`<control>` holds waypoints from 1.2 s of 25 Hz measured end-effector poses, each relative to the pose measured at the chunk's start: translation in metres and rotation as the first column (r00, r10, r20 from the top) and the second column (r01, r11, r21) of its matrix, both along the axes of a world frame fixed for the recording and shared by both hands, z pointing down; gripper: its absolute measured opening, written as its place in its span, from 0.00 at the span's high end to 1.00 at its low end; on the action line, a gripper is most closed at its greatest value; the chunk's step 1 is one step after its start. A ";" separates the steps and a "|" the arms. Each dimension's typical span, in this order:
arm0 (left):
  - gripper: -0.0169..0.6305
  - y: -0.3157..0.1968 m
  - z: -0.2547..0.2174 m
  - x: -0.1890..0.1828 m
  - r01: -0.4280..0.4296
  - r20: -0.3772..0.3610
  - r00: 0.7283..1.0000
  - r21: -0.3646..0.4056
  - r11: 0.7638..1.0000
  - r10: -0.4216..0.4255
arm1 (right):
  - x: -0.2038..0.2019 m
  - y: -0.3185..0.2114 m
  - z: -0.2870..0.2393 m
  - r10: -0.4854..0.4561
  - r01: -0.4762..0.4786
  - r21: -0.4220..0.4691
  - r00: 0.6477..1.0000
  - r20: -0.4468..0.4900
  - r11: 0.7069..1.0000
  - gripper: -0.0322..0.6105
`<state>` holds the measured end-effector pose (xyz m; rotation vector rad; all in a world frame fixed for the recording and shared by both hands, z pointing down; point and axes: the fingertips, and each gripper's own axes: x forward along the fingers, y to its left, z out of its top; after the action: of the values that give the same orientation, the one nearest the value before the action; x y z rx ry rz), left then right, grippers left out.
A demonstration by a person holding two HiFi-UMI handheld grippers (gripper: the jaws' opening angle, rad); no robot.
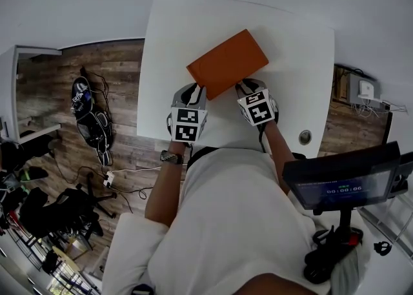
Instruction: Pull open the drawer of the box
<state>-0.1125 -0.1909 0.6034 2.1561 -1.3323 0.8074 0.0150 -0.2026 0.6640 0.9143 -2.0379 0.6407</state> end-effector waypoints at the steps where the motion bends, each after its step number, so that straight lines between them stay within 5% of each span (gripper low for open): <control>1: 0.84 0.000 0.000 0.000 0.000 -0.003 1.000 -0.001 1.000 0.000 | 0.000 0.001 0.000 -0.011 0.011 -0.004 1.000 -0.012 1.000 0.80; 30: 0.84 -0.007 0.004 -0.003 0.013 0.003 1.000 -0.008 1.000 -0.013 | 0.006 0.009 0.007 -0.027 0.026 -0.030 0.999 -0.023 0.999 0.84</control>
<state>-0.1155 -0.1981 0.6073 2.1391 -1.3405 0.8096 0.0211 -0.1939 0.6713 0.8725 -2.0119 0.6412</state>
